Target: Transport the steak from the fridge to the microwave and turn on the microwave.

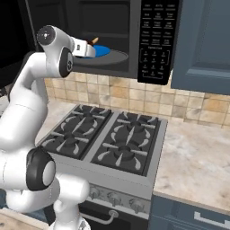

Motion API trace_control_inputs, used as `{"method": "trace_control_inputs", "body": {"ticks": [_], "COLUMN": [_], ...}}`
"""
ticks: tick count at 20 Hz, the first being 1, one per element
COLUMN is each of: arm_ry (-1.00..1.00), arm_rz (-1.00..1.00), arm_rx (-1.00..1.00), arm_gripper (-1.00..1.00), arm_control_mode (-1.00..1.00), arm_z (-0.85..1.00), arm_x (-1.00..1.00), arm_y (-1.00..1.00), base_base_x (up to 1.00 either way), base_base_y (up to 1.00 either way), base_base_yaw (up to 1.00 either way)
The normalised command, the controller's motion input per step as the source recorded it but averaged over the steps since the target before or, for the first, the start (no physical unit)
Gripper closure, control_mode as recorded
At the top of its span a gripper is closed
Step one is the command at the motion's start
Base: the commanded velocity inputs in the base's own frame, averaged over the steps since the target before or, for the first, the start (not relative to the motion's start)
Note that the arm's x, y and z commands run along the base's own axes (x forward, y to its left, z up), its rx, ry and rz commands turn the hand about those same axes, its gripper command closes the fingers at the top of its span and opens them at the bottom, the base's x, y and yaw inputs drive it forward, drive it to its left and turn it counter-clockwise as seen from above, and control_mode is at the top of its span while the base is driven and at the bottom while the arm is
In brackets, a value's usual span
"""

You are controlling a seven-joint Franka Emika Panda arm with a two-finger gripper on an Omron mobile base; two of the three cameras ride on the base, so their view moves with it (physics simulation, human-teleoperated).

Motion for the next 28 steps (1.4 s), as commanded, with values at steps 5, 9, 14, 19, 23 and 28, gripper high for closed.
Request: {"method": "trace_control_inputs", "body": {"ticks": [5, 9, 14, 19, 23, 28], "arm_ry": [0.0, 0.05, 0.06, 0.02, 0.0, 0.0], "arm_rz": [0.0, 0.0, 0.0, 0.0, 0.0, 0.0], "arm_rx": [0.0, 0.0, 0.0, 0.0, 0.0, 0.0], "arm_gripper": [1.0, 1.0, 1.0, 1.0, 1.0, 1.0], "arm_control_mode": [-1.0, -1.0, -1.0, -1.0, -1.0, -1.0], "arm_z": [0.0, 0.04, 0.0, 0.0, 0.0, 0.0], "arm_x": [0.48, 0.46, 0.43, 0.41, 0.37, 0.32], "arm_y": [0.01, 0.01, 0.07, 0.1, 0.07, 0.05], "base_base_x": [0.0, 0.0, 0.0, 0.0, 0.0, 0.0], "base_base_y": [0.0, 0.0, 0.0, 0.0, 0.0, 0.0], "base_base_yaw": [0.0, 0.0, 0.0, 0.0, 0.0, 0.0]}}
